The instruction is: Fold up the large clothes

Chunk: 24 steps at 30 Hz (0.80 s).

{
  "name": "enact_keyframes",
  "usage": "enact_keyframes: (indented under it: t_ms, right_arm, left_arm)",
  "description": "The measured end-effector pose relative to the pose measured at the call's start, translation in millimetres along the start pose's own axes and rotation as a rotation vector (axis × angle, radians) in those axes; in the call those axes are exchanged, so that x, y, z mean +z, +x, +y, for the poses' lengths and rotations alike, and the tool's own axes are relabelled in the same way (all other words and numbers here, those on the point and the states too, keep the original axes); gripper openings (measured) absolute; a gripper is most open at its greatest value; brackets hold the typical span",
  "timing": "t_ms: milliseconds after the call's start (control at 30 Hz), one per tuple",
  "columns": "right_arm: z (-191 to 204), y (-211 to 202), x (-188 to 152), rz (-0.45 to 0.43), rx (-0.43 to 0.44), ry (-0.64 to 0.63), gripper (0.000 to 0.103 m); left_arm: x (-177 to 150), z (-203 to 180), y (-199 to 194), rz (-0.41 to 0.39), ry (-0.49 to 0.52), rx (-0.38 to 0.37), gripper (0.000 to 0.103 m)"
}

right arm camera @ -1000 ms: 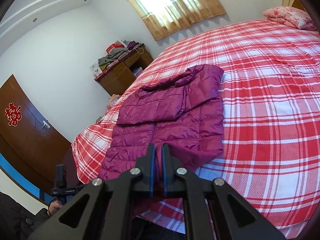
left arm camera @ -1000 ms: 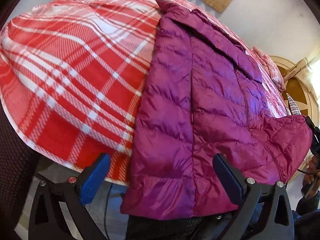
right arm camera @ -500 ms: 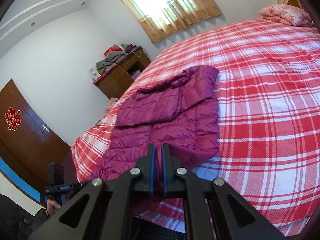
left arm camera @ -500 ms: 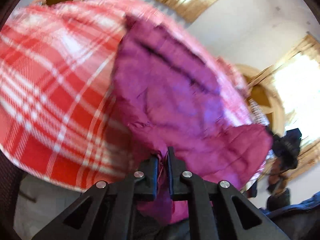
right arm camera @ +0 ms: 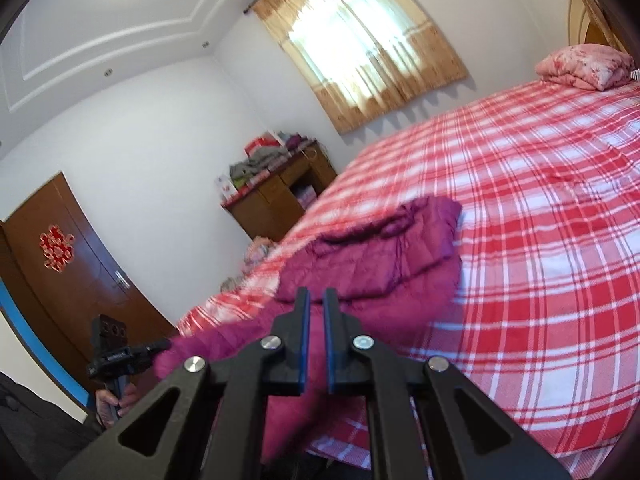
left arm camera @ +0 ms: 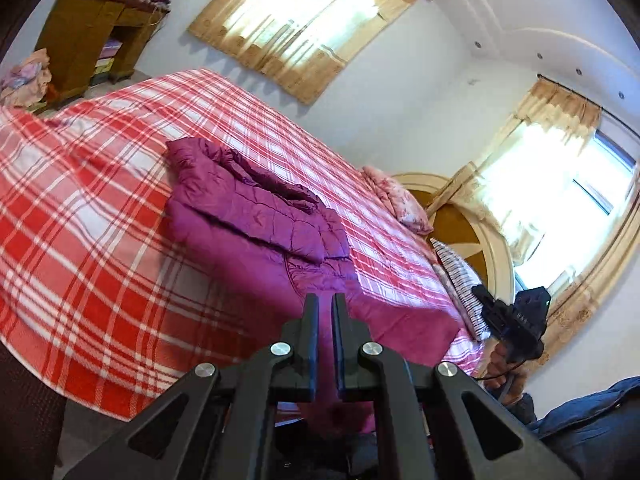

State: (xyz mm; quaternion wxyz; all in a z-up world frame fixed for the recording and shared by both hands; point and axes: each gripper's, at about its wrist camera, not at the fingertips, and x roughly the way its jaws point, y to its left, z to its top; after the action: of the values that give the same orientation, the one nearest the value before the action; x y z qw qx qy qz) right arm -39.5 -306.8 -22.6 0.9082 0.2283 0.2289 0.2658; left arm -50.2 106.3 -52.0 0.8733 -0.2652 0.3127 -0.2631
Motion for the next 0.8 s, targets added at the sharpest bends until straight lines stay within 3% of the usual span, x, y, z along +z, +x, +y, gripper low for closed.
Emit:
enact_keyframes:
  t_ms: [100, 200, 233, 267, 300, 333, 367, 400, 433, 600, 700, 800]
  right_arm:
    - [2, 9, 1, 0.017, -0.100, -0.060, 0.010]
    - [-7, 25, -9, 0.075, -0.140, -0.042, 0.015]
    - [-12, 32, -13, 0.104, -0.168, -0.031, 0.022]
    - [-19, 39, -19, 0.133, -0.195, -0.015, 0.043]
    - [-25, 42, -23, 0.150, -0.214, -0.003, 0.058]
    - [-33, 46, -29, 0.168, -0.235, 0.008, 0.080]
    - [-40, 49, -36, 0.187, -0.243, 0.013, 0.082]
    - [-46, 49, -40, 0.212, -0.251, 0.019, 0.082]
    - [-54, 53, -46, 0.251, -0.264, 0.029, 0.082]
    - [-75, 55, -79, 0.420, -0.311, 0.030, 0.082]
    - [-81, 59, -101, 0.513, -0.326, 0.014, 0.082]
    - [-91, 69, -120, 0.582, -0.378, -0.001, 0.071]
  left_arm:
    - [0, 7, 6, 0.005, 0.027, 0.115, 0.005]
    - [-9, 29, 21, 0.093, -0.029, 0.177, 0.006]
    - [-16, 39, 29, 0.136, -0.059, 0.204, 0.007]
    - [-20, 45, 35, 0.163, -0.078, 0.212, 0.013]
    - [-26, 52, 41, 0.198, -0.106, 0.207, 0.029]
    - [-33, 60, 46, 0.227, -0.134, 0.198, 0.041]
    - [-39, 66, 48, 0.235, -0.144, 0.209, 0.062]
    - [-45, 69, 50, 0.234, -0.140, 0.227, 0.076]
    - [-50, 72, 52, 0.244, -0.128, 0.248, 0.080]
    - [-72, 90, 64, 0.327, -0.102, 0.355, 0.080]
    - [-89, 92, 73, 0.362, -0.099, 0.340, 0.080]
    - [-98, 90, 82, 0.367, -0.078, 0.326, 0.080]
